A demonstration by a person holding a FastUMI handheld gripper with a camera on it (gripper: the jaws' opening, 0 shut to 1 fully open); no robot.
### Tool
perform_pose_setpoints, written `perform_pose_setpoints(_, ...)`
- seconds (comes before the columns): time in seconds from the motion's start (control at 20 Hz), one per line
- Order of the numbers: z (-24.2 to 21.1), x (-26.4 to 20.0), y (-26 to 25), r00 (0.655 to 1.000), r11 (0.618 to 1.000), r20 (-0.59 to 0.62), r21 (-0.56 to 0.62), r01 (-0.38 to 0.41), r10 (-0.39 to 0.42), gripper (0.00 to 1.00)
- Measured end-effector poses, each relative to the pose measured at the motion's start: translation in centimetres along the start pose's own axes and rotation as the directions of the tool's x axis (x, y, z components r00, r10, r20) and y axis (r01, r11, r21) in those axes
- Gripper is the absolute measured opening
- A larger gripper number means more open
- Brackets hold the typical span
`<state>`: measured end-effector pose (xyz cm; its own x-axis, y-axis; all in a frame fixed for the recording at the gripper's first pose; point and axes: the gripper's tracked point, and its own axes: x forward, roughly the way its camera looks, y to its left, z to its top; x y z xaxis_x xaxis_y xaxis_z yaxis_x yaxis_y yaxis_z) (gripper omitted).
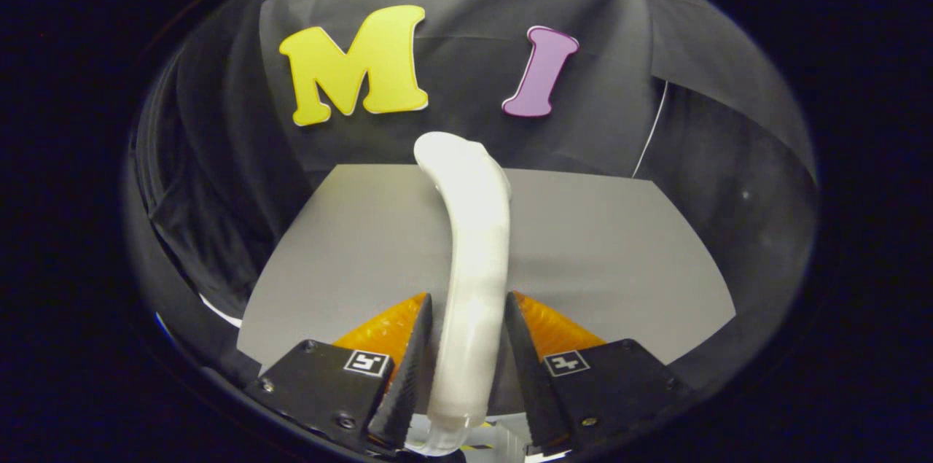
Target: Iron the clothes twice with a garment steamer, once on the left side and once on the right side.
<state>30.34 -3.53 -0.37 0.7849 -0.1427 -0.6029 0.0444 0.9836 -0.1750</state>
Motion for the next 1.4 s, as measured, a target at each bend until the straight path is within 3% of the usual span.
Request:
perform_pose_setpoints(0.2,0.1,0.3,0.3,1.000,1.000,-0.013,0.006,0.006,-0.006,0.46)
perform_pose_setpoints(0.65,0.1,-0.1,0.9,1.000,0.998,0.007,0.059,-0.008,0.007,0.34)
perform_pose_setpoints(1.0,-0.9,-1.6,2.7,0.995,0.988,0.054,0.128,-0.086,0.080,0.31)
perform_pose_setpoints(1.4,-0.7,-5.4,3.0,0.978,0.967,0.187,0.217,-0.131,0.091,0.30)
